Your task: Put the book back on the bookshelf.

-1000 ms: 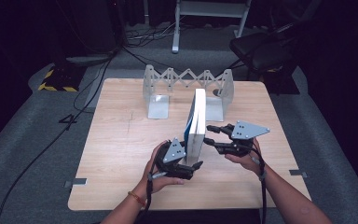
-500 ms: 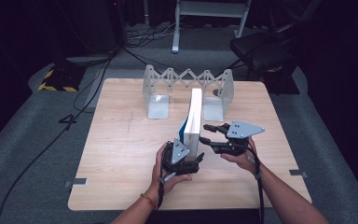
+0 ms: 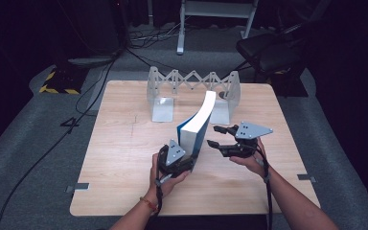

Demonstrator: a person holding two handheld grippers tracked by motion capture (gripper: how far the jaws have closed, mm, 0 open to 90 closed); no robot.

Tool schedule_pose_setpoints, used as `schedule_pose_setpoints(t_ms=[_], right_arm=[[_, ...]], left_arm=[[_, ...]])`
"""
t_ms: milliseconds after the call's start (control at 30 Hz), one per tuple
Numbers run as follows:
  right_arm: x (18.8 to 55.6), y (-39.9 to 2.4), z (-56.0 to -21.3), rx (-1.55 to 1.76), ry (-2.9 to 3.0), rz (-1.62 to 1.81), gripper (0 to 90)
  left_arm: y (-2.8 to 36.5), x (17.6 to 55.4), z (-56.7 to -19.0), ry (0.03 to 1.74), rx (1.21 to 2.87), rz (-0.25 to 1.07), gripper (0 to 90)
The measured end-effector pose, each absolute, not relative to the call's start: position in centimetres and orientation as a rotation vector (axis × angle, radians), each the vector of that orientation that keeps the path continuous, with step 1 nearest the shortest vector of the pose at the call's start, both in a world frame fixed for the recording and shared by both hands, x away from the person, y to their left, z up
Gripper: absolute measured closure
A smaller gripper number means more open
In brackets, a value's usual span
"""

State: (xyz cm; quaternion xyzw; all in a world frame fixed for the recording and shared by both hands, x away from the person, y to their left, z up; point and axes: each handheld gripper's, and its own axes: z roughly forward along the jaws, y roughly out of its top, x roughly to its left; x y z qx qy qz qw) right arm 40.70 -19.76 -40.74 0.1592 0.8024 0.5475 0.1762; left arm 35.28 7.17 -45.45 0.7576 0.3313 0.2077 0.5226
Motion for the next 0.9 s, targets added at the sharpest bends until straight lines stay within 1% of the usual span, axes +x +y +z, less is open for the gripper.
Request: schedule_pose_setpoints(t_ms=[100, 200, 300, 400, 533, 700, 767, 900], right_arm=[[41.7, -21.4, -41.7, 0.504, 2.309, 1.495, 38.0], [42.7, -23.6, -42.8, 0.540, 2.347, 1.393, 37.7], [43.8, -25.9, -44.1, 0.647, 2.428, 1.336, 35.4], [44.0, -27.1, -44.9, 0.685, 2.440, 1.278, 35.4], [43.9, -30.1, -46.9, 0.729, 2.471, 1.165, 36.9], [44.0, -31.5, -47.7, 0.759, 2.492, 1.163, 36.3], [44.0, -31.8, -48.1, 0.754, 2.488, 1.160, 38.5], [44.3, -32.3, -48.4, 0.755, 2.508, 1.167, 38.4]], left_arm=[[7.9, 35.8, -45.5, 0.796, 1.804, 0.452, 59.6], [8.6, 36.3, -45.4, 0.766, 1.816, 0.416, 59.7], [8.8, 36.5, -45.3, 0.726, 1.840, 0.385, 59.8], [8.7, 36.5, -45.2, 0.705, 1.852, 0.362, 59.8], [8.4, 36.2, -45.2, 0.690, 1.849, 0.304, 59.5], [7.9, 35.6, -45.3, 0.653, 1.848, 0.249, 59.5], [7.5, 35.4, -45.3, 0.630, 1.851, 0.224, 59.4], [6.9, 35.0, -45.3, 0.592, 1.860, 0.194, 59.2]])
